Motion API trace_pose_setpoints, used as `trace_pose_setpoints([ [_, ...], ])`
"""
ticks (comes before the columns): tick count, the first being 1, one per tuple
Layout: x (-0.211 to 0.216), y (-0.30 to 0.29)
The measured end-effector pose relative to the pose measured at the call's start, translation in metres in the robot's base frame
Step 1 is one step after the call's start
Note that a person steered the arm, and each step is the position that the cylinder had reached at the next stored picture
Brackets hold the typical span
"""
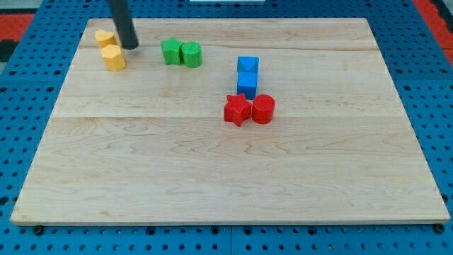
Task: Slide the yellow heart below the green star
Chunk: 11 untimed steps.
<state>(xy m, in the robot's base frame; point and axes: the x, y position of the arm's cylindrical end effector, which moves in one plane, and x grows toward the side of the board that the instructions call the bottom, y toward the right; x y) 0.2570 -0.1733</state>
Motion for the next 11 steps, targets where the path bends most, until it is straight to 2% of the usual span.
trace_pose_setpoints([
  [1,-0.048,0.011],
  [2,-0.066,-0.026],
  [4,-0.015,-0.056],
  [6,-0.041,-0.074],
  [8,-0.030,-0.132],
  [9,-0.016,-0.119],
  [11,0.002,-0.046],
])
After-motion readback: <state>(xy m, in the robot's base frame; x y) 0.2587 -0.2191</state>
